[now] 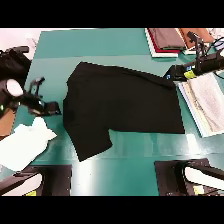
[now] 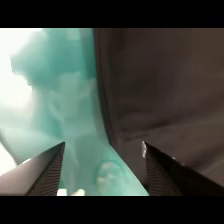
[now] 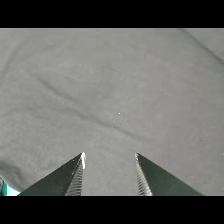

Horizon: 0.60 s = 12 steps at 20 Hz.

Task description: Fold the shirts.

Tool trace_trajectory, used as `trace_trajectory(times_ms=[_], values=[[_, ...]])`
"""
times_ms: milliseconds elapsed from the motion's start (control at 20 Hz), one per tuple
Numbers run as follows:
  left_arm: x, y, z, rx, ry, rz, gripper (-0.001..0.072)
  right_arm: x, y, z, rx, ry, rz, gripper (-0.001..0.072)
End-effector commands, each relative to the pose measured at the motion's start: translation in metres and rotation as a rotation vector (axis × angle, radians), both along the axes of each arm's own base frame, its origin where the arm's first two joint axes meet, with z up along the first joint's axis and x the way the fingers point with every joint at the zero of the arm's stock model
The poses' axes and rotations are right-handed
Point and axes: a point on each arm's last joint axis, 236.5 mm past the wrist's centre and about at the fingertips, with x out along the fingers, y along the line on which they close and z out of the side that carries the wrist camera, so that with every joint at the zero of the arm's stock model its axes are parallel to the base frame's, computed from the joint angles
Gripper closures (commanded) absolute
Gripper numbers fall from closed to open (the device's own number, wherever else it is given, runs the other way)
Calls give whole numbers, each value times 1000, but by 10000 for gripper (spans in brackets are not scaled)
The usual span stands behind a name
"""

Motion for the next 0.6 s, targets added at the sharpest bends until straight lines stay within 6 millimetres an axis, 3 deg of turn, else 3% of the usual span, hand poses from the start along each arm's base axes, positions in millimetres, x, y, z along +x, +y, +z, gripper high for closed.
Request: trace_trajectory(times_ms=[0, 200, 350, 400, 550], values=[[-30, -20, -31, -98, 28, 68, 131, -10, 6, 3, 8, -31, -6, 332], [-38, -40, -47, -171, 28, 88, 131, -14, 6, 17, 6, -69, -6, 333], [-35, -59, -47, -184, -12, 49, 132, -16, 5, 27, 4, -100, -10, 333], [-31, -61, -47, -181, -31, 45, 193, -17, 4, 29, 3, -104, -12, 333], [-19, -60, -39, -178, -66, 53, 634, -27, -7, 28, -6, -71, -21, 333]])
